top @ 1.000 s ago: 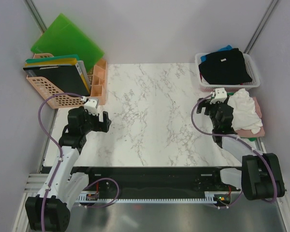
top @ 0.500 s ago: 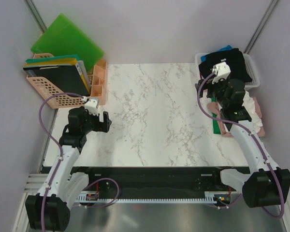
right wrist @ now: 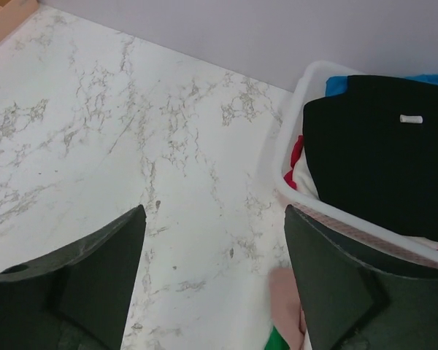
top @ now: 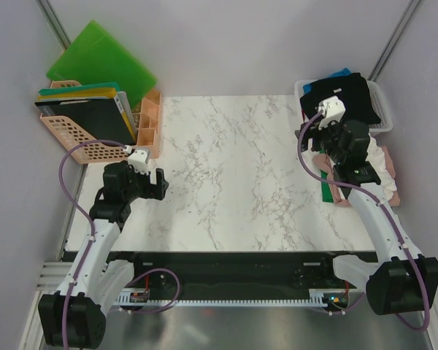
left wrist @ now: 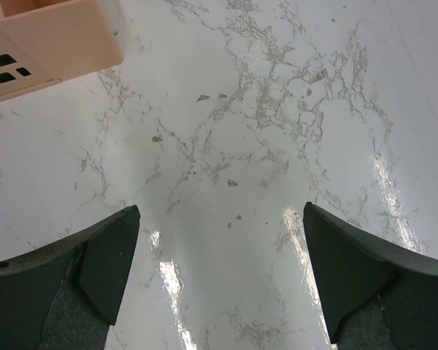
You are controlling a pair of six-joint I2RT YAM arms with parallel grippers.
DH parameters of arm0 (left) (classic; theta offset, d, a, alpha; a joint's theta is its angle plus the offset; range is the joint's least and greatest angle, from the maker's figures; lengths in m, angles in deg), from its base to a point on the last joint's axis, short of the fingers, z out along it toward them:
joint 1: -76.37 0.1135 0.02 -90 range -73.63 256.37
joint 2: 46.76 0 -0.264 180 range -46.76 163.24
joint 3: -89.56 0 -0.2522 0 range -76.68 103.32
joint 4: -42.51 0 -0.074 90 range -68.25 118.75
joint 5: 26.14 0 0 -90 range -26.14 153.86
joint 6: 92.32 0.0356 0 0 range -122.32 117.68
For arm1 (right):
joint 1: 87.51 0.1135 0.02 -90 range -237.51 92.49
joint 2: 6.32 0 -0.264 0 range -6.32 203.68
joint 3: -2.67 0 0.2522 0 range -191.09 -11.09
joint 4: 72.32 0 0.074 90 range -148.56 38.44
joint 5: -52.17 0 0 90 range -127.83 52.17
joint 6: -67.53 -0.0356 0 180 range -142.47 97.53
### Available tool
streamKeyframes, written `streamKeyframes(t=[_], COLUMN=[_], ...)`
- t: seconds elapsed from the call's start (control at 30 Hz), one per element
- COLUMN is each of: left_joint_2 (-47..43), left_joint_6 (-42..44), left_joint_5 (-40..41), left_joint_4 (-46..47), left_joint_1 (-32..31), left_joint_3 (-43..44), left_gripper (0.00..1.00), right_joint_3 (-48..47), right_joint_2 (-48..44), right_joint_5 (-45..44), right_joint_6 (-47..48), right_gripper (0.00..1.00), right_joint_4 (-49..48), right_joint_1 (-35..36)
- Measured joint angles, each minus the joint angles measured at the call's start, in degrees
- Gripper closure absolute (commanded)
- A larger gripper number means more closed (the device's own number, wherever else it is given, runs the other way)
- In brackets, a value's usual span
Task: Fold and stack the t-shirts
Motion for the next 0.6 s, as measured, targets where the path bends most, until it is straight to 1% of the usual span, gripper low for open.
streamKeyframes(t=[0.03, 0.1, 0.23, 0.3, 0.4, 0.6], left_joint_2=[0.15, 0.26, 0.26, 0.26, 0.28, 1.44], left_joint_6=[0.00, 0.00, 0.00, 0.02, 0.04, 0.04], left_joint_5=[0.00, 0.00, 0.00, -0.04, -1.22, -2.43], left_joint_4=[-0.02, 0.00, -0.02, -0.02, -0.02, -0.26], left_joint_1=[0.00, 0.00, 0.00, 0.00, 0.00, 0.00], left_joint_3=[0.00, 0.00, 0.00, 0.00, 0.00, 0.00], left_gripper=[0.00, 0.00, 0.00, 0.00, 0.00, 0.00], right_joint_3=[0.00, 0.00, -0.48, -2.84, -12.46, -35.17], right_joint_2=[-0.02, -0.04, 0.26, 2.21, 9.88, 27.06], right_joint_5=[-0.02, -0.20, -1.90, -3.82, -6.51, -11.17], right_joint_6=[0.20, 0.81, 1.16, 0.74, 0.09, -2.29], right_gripper=[0.09, 0.03, 0.02, 0.02, 0.02, 0.02], right_joint_4=[0.11, 0.26, 1.40, 3.32, 9.51, 22.21], right_joint_1=[0.00, 0.02, 0.00, 0.00, -0.20, -0.87])
